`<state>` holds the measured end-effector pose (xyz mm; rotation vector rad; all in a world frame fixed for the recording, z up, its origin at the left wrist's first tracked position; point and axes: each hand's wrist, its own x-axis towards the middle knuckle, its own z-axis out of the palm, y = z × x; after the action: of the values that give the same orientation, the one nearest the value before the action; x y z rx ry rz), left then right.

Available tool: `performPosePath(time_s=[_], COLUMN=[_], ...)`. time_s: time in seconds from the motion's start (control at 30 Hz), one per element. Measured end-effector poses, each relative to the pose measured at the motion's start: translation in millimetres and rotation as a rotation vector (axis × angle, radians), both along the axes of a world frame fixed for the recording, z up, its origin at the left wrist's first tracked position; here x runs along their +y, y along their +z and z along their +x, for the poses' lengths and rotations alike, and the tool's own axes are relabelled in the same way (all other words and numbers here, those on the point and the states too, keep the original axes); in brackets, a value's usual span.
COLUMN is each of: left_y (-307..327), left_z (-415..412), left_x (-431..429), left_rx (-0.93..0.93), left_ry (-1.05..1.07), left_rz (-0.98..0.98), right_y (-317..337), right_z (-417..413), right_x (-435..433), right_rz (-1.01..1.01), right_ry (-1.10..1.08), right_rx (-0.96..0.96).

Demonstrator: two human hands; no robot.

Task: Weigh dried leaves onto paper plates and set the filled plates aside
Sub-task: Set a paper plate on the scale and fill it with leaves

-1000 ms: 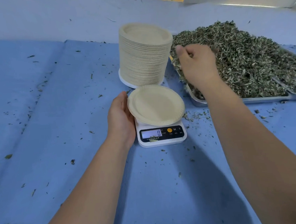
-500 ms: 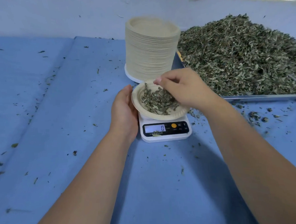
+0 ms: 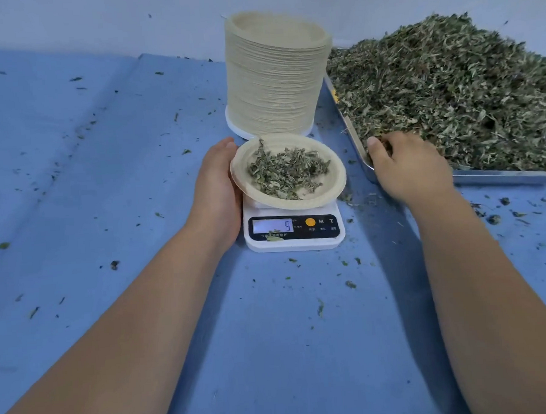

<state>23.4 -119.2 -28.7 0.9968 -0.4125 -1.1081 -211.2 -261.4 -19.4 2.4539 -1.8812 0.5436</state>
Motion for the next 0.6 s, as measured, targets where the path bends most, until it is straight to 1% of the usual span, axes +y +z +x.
performPosePath(time_s=[0.07,0.13,0.33,0.4,0.53,0.6], left_y=[-1.0,-2.4,-2.6,-1.3,-2.1,-2.0], left_z=[0.2,1.2,-0.8,-1.6,-1.2,-1.0], left_x=[-0.2,-0.1,-0.1,0.0,-0.2,0.1], left_rx=[0.001,0.004,0.029,0.037,0.045,0.028], left_ry=[0.035,0.057,0.087,0.088,0.096,0.093], left_rz=[0.004,0.011,-0.037,-0.031,-0.032,-0.034], right_y=[-3.2,-4.0,-1.8,-1.1,-2.1,0.1], right_z=[1.2,3.8,7.2,8.0,9.9,11.5], right_x=[-0.8,1.8,5.4,6.2,1.1,-4.8], right_rz=[0.024,0.019,-0.030,-0.039,0.028,0.085], right_ry=[0.022,0.036,0.042,0.059,0.065,0.078], right_rx=[0.069,0.087,-0.044,-0.056,0.098,0.075])
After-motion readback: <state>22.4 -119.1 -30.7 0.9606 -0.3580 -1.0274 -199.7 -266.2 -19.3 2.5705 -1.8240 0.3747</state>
